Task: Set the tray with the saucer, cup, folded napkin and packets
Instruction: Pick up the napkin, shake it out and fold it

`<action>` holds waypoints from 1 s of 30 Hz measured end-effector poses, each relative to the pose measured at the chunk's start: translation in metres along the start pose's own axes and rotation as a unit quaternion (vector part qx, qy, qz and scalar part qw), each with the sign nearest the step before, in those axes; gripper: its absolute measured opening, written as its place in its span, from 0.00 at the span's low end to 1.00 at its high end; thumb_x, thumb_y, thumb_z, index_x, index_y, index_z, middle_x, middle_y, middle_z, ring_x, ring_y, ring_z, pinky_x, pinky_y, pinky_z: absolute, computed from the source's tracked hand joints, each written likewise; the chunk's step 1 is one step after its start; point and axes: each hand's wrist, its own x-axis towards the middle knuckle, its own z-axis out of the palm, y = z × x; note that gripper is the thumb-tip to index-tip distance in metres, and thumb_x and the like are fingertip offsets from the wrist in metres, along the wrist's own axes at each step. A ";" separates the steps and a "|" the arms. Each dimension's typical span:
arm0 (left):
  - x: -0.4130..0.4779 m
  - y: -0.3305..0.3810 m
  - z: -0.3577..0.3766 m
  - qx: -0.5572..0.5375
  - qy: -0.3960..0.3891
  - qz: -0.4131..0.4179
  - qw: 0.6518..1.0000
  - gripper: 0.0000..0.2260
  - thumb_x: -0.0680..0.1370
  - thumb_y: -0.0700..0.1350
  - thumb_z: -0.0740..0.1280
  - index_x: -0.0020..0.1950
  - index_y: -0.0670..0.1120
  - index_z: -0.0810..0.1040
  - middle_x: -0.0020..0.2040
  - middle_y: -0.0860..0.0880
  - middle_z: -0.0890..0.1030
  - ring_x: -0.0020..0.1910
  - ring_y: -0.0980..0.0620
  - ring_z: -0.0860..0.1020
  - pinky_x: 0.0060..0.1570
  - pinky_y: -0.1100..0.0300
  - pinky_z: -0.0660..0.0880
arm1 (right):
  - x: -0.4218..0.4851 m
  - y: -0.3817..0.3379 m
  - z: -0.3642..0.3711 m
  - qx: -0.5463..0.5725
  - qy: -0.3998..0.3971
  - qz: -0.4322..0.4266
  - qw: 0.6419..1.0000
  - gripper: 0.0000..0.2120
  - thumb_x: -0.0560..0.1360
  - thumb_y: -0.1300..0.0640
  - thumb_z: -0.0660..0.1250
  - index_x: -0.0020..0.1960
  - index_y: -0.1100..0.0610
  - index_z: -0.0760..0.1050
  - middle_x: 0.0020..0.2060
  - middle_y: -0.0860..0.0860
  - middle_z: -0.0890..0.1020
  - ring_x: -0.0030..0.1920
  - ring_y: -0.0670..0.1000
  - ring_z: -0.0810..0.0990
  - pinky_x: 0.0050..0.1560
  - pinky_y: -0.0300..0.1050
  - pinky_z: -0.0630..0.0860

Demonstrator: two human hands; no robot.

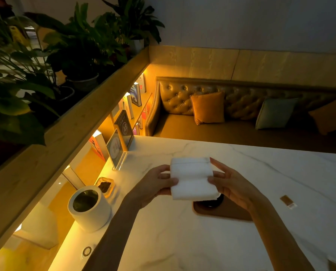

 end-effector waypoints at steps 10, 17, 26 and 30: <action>-0.006 0.009 0.055 0.072 0.035 0.142 0.987 0.13 0.80 0.34 0.63 0.55 0.46 0.84 0.56 0.49 0.84 0.56 0.49 0.82 0.48 0.55 0.82 | -0.057 -0.009 -0.011 -0.055 0.110 -0.144 0.982 0.11 0.70 0.62 0.70 0.52 0.57 0.79 0.50 0.56 0.85 0.50 0.56 0.84 0.47 0.47 0.83; -0.004 0.013 0.102 0.102 0.004 0.186 0.977 0.22 0.80 0.29 0.57 0.50 0.50 0.86 0.58 0.52 0.82 0.59 0.49 0.80 0.45 0.53 0.83 | -0.099 -0.019 -0.040 -0.113 0.107 -0.173 0.973 0.08 0.74 0.56 0.67 0.52 0.54 0.78 0.49 0.52 0.84 0.46 0.51 0.84 0.37 0.41 0.81; 0.013 0.004 0.162 0.087 -0.025 0.226 0.970 0.18 0.76 0.33 0.56 0.44 0.46 0.84 0.60 0.49 0.78 0.61 0.49 0.77 0.45 0.61 0.79 | -0.129 -0.031 -0.085 -0.141 0.115 -0.227 0.957 0.21 0.75 0.76 0.58 0.41 0.53 0.81 0.53 0.50 0.82 0.54 0.50 0.81 0.38 0.41 0.80; 0.027 0.005 0.177 0.032 -0.045 0.182 0.982 0.18 0.80 0.30 0.55 0.51 0.42 0.84 0.65 0.49 0.77 0.66 0.46 0.75 0.55 0.56 0.79 | -0.134 -0.030 -0.112 -0.084 0.119 -0.209 0.967 0.17 0.76 0.72 0.59 0.48 0.56 0.82 0.57 0.52 0.82 0.57 0.52 0.81 0.43 0.41 0.81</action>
